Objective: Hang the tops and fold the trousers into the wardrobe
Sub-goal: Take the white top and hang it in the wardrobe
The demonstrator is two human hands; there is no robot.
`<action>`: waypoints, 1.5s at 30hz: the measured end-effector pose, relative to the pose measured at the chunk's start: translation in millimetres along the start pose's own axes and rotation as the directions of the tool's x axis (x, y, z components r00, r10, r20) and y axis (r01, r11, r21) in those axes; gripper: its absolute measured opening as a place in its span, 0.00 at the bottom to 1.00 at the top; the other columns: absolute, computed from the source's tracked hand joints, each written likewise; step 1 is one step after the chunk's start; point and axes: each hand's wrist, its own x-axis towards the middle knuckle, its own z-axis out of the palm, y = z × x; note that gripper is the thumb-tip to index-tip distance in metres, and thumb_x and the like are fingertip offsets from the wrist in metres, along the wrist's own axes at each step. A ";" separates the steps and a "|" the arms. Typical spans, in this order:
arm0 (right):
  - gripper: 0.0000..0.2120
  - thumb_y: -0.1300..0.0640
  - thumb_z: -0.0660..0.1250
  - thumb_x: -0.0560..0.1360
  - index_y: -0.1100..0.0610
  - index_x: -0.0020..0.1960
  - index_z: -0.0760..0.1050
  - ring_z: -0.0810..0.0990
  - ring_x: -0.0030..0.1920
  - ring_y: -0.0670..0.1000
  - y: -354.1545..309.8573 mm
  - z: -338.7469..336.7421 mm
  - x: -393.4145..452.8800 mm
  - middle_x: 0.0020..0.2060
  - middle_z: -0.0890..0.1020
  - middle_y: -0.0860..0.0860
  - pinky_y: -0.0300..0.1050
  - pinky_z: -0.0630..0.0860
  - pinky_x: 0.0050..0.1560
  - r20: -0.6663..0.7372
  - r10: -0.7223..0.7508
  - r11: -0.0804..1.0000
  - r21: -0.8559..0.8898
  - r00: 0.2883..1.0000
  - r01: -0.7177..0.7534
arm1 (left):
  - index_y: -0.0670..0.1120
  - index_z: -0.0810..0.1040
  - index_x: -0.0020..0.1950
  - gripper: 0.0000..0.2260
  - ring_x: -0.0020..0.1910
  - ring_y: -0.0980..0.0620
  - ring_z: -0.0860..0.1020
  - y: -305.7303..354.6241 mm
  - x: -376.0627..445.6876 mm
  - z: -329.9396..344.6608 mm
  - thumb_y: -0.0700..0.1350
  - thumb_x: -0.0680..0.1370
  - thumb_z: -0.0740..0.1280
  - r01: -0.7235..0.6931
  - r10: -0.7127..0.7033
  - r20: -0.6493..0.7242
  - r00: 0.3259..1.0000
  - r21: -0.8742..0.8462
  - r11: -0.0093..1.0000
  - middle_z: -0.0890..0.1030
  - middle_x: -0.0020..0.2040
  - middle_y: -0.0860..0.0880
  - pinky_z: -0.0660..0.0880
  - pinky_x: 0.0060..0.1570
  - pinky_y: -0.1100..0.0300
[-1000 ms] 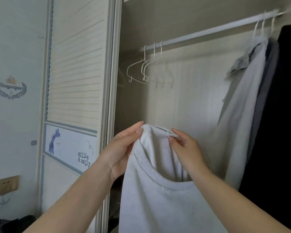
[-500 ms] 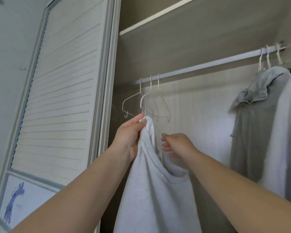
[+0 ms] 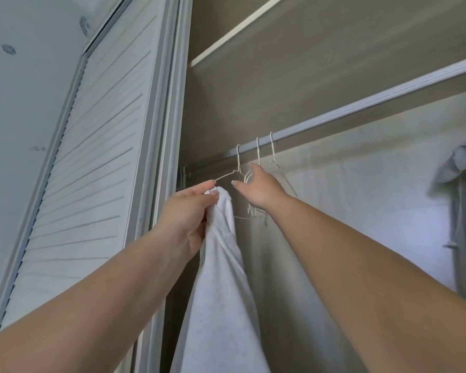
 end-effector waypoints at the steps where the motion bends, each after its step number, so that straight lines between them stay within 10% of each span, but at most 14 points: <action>1: 0.30 0.45 0.63 0.77 0.53 0.75 0.59 0.70 0.68 0.57 2.2 3.9 4.6 0.69 0.70 0.56 0.46 0.68 0.63 -0.016 -0.008 0.999 -0.049 1.000 0.008 | 0.44 0.78 0.62 0.13 0.49 0.51 0.81 1.3 4.3 -2.2 0.36 0.78 0.65 -0.014 0.014 0.001 1.000 0.012 1.000 0.82 0.55 0.45 0.78 0.49 0.59; 10: 0.17 0.46 0.54 0.81 0.56 0.59 0.73 0.76 0.55 0.58 18.1 22.7 1.8 0.56 0.78 0.54 0.46 0.69 0.45 -0.304 -0.178 0.978 -0.164 0.936 0.132 | 0.44 0.79 0.60 0.12 0.43 0.52 0.81 -7.6 19.2 -9.2 0.35 0.78 0.65 -0.050 0.050 -0.012 0.999 0.045 0.998 0.82 0.52 0.44 0.78 0.45 0.62; 28: 0.19 0.61 0.54 0.79 0.51 0.67 0.71 0.79 0.56 0.53 83.0 -93.6 -92.0 0.63 0.77 0.48 0.50 0.74 0.57 -0.377 -0.019 0.998 -0.070 0.926 -0.008 | 0.48 0.82 0.55 0.09 0.49 0.51 0.81 -28.3 -19.5 3.6 0.39 0.76 0.69 -0.082 0.064 0.069 0.996 0.309 0.947 0.83 0.50 0.48 0.77 0.55 0.56; 35: 0.15 0.59 0.55 0.80 0.48 0.60 0.76 0.83 0.33 0.48 108.8 -141.8 -187.7 0.49 0.82 0.41 0.45 0.77 0.38 -0.302 0.090 0.996 0.011 0.949 -0.091 | 0.49 0.82 0.51 0.10 0.49 0.56 0.79 -42.2 -56.8 -4.4 0.37 0.77 0.65 -0.417 0.225 0.352 0.908 0.730 0.541 0.82 0.48 0.54 0.68 0.44 0.75; 39: 0.13 0.56 0.56 0.81 0.47 0.60 0.76 0.81 0.28 0.45 102.3 -155.4 -224.5 0.41 0.82 0.42 0.32 0.72 0.29 -0.204 0.080 0.993 -0.070 0.976 -0.096 | 0.47 0.84 0.52 0.14 0.60 0.51 0.78 -54.1 -80.7 -17.0 0.33 0.77 0.61 -0.493 0.100 0.486 0.868 0.823 0.282 0.82 0.57 0.49 0.69 0.59 0.64; 45: 0.10 0.57 0.58 0.81 0.47 0.50 0.76 0.79 0.25 0.45 79.9 -162.9 -276.2 0.32 0.81 0.49 0.40 0.74 0.26 -0.197 0.112 0.993 0.068 0.974 -0.101 | 0.53 0.79 0.62 0.22 0.65 0.50 0.73 -75.9 -114.0 -57.9 0.34 0.78 0.56 -0.383 -0.149 0.372 0.916 0.922 -0.054 0.75 0.66 0.52 0.69 0.64 0.58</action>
